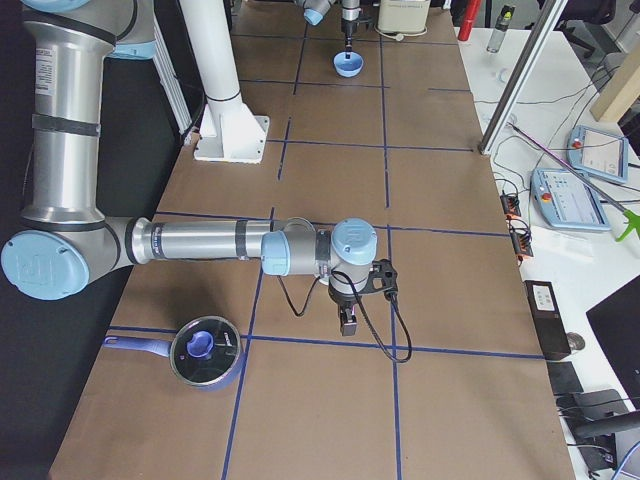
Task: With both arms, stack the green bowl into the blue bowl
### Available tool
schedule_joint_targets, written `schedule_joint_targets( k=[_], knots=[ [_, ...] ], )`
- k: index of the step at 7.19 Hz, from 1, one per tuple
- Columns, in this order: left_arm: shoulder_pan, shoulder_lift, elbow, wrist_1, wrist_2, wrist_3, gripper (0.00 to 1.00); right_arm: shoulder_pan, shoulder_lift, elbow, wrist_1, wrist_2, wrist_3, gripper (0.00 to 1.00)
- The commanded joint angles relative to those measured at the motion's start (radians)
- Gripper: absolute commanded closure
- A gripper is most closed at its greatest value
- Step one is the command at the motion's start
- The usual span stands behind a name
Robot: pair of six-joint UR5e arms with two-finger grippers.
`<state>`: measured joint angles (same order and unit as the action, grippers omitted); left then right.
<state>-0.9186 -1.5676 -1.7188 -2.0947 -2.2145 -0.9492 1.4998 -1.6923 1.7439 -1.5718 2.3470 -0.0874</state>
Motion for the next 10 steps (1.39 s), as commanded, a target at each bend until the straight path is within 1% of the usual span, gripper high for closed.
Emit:
schedule_joint_targets(
  k=[1, 2, 3, 4, 5, 6, 7, 8, 9, 10],
  knots=[
    [0.022, -0.265, -0.007, 0.139, -0.03, -0.248, 1.0, -0.001, 0.0, -0.001, -0.001, 0.0, 0.0, 0.0],
    [0.141, -0.399, 0.011, 0.2, 0.022, -0.354, 1.0, -0.001, -0.001, -0.001, -0.001, 0.0, 0.0, 0.0],
    [0.226, -0.519, 0.043, 0.243, 0.1, -0.467, 1.0, -0.001, -0.001, -0.003, -0.001, 0.0, 0.0, 0.0],
    [0.284, -0.617, 0.1, 0.254, 0.143, -0.492, 1.0, -0.001, -0.001, -0.004, -0.001, 0.0, 0.0, 0.0],
    [0.356, -0.681, 0.148, 0.252, 0.218, -0.547, 1.0, -0.001, -0.001, -0.006, -0.001, 0.0, 0.0, 0.0],
    [0.388, -0.716, 0.188, 0.252, 0.255, -0.551, 1.0, -0.001, -0.001, -0.006, -0.001, 0.0, 0.0, 0.0],
    [0.421, -0.716, 0.215, 0.245, 0.281, -0.543, 1.0, -0.001, -0.001, -0.009, -0.001, 0.0, 0.0, 0.0],
    [0.426, -0.719, 0.217, 0.242, 0.286, -0.543, 1.0, -0.001, -0.001, -0.009, -0.001, 0.0, 0.0, 0.0],
    [0.425, -0.716, 0.209, 0.243, 0.285, -0.543, 0.94, -0.001, -0.001, -0.007, -0.001, 0.0, 0.0, 0.0],
    [0.425, -0.713, 0.208, 0.243, 0.286, -0.542, 0.39, -0.001, -0.001, -0.007, -0.001, 0.0, 0.0, 0.0]
  ],
)
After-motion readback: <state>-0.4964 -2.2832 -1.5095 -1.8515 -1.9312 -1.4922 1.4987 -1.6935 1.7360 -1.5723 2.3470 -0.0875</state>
